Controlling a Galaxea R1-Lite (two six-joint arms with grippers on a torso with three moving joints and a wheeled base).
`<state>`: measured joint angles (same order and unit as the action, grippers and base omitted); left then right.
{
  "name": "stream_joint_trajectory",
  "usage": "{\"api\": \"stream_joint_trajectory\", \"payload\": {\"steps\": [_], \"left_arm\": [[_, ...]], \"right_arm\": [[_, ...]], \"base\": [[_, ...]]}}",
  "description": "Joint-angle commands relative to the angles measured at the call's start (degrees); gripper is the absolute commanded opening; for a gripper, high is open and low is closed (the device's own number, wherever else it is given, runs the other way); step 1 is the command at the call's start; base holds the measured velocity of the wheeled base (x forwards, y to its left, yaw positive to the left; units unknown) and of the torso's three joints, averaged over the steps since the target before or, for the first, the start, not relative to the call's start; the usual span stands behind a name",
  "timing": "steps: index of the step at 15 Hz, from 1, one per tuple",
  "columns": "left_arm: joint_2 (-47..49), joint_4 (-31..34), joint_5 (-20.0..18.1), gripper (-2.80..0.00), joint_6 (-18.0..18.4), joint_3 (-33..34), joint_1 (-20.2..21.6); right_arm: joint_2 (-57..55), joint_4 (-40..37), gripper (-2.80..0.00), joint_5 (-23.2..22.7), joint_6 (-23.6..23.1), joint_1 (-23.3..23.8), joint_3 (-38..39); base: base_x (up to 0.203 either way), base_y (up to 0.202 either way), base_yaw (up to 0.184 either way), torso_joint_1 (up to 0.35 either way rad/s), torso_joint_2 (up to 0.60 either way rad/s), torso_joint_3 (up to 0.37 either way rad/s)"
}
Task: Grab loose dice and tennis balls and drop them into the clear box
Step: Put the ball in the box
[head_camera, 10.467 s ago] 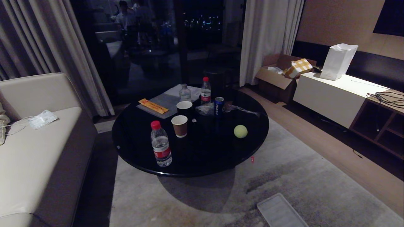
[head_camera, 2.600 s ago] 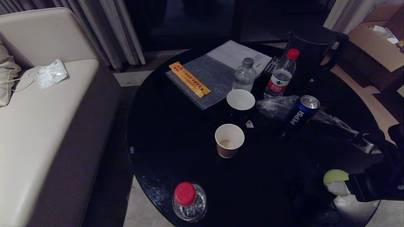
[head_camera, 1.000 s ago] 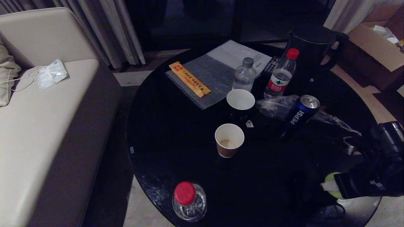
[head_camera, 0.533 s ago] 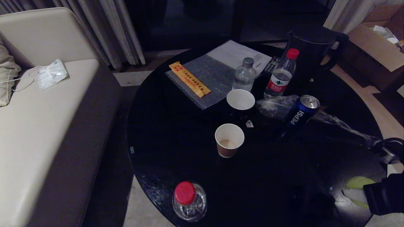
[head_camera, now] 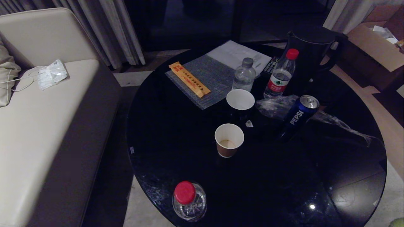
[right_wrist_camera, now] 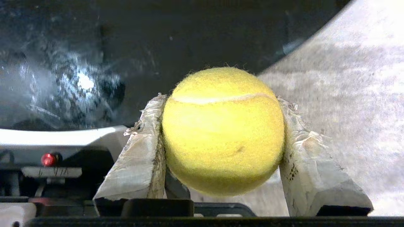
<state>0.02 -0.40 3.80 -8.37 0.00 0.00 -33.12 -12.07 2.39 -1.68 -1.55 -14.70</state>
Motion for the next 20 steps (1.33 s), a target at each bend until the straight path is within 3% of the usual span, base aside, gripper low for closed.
{"api": "stream_joint_trajectory", "payload": {"steps": [1,4,6,8,20], "left_arm": [[0.06,-0.04,0.06,-2.8,-0.06,0.09,0.0],[0.06,-0.04,0.06,-2.8,0.0,0.05,0.0],[0.06,-0.05,0.06,-2.8,-0.05,0.09,0.0],[0.06,-0.04,0.06,-2.8,-0.06,0.09,0.0],[0.06,-0.04,0.06,-2.8,0.02,0.09,0.0]], "right_arm": [[14.94,-2.76,-2.8,-0.06,0.15,0.85,3.05],[29.79,-5.16,-2.8,-1.55,0.38,0.94,5.99],[33.81,-0.63,-2.8,-2.11,1.25,0.99,9.17],[33.12,3.1,-2.8,-2.46,1.94,1.02,11.19],[33.12,3.1,-2.8,-2.48,2.03,1.02,11.19]], "base": [[0.0,0.0,0.0,0.0,0.0,0.0],[0.0,0.0,0.0,0.0,0.0,0.0],[0.0,0.0,0.0,0.0,0.0,0.0],[0.0,0.0,0.0,0.0,0.0,0.0],[0.0,0.0,0.0,0.0,0.0,0.0]]}}
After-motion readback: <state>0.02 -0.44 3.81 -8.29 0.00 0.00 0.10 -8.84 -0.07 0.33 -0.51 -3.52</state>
